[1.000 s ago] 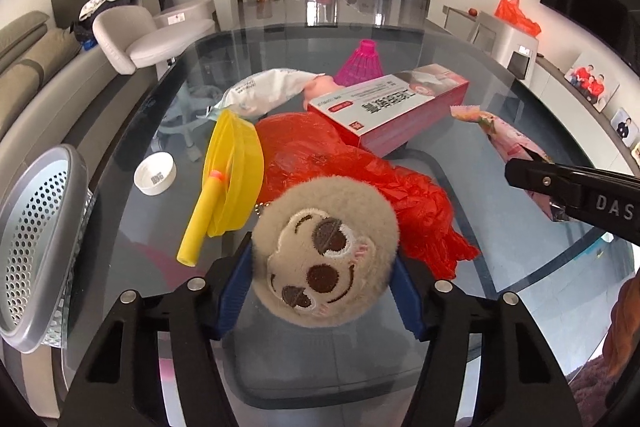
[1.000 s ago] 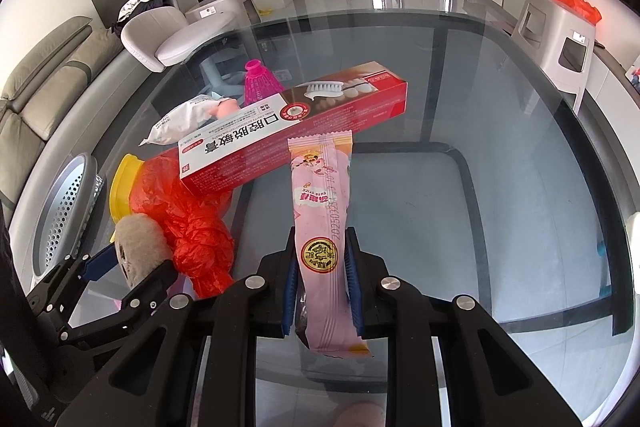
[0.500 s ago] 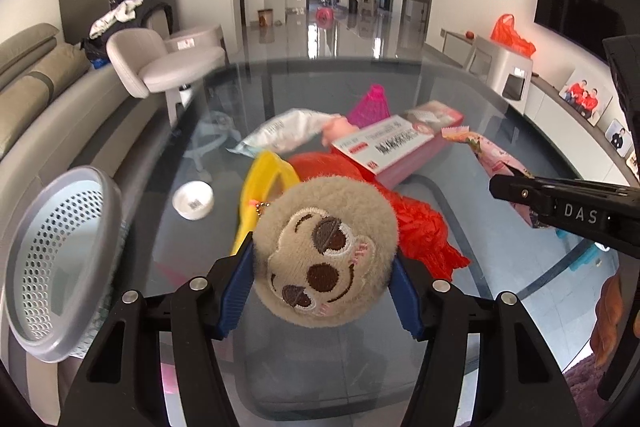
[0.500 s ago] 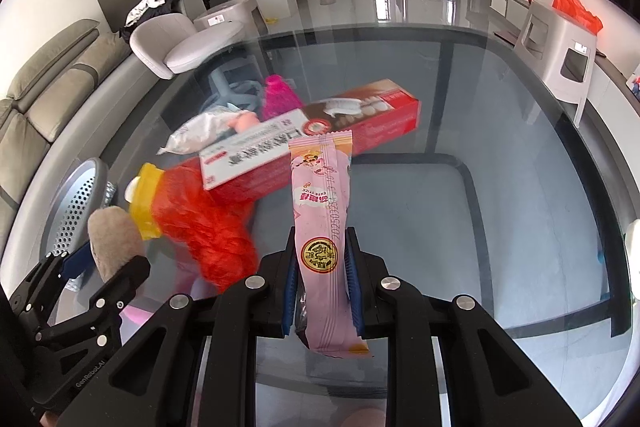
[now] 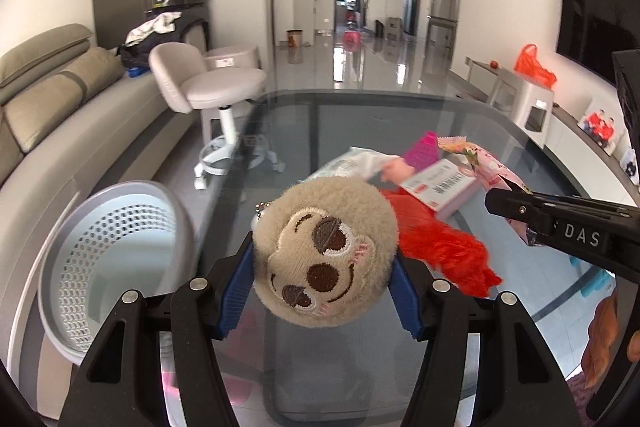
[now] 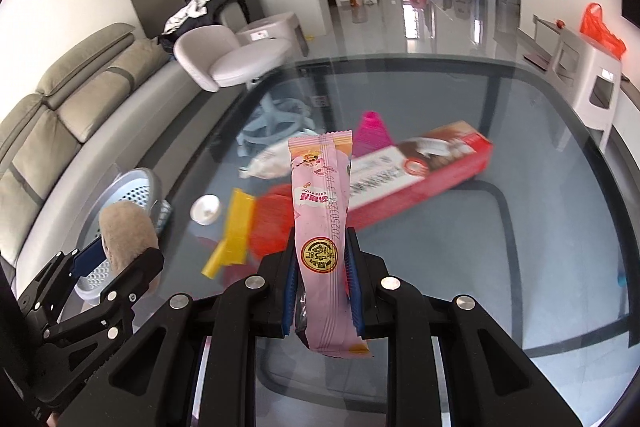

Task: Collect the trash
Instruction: 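Carry the sloth and wrapper over the grey basket with both tools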

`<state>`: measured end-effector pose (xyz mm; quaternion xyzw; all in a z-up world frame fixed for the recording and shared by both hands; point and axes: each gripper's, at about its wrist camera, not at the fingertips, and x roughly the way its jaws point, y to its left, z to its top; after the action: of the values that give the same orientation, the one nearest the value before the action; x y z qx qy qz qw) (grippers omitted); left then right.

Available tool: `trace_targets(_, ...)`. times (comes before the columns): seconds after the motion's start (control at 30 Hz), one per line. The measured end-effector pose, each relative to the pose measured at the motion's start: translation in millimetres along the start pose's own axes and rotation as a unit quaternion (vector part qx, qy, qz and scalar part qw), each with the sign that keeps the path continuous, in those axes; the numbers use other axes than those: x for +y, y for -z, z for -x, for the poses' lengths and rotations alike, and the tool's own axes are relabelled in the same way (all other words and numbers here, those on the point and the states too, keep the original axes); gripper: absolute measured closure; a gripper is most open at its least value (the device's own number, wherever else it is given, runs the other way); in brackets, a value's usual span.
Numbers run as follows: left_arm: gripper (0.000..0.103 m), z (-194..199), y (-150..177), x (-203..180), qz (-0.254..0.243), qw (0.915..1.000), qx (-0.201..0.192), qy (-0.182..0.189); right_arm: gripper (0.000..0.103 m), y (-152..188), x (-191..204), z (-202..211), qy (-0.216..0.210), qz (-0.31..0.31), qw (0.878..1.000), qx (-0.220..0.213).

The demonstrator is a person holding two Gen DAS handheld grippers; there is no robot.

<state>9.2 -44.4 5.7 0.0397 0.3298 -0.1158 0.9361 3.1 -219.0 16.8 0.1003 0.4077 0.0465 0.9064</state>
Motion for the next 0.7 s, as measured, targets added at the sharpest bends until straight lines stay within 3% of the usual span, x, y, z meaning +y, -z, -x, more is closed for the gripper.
trace_targets(0.37,0.044,20.0,5.2,75.2,0.037,0.9964,0.0,-0.077,0.082,-6.2,71.9,-17.5,-0.055,0.039,0.998,0.005)
trace_targets(0.7,0.044,34.3,19.2,142.0,0.078,0.9853,0.013,-0.151,0.082,-5.6,142.6,-44.5,-0.119,0.081,0.989,0.034)
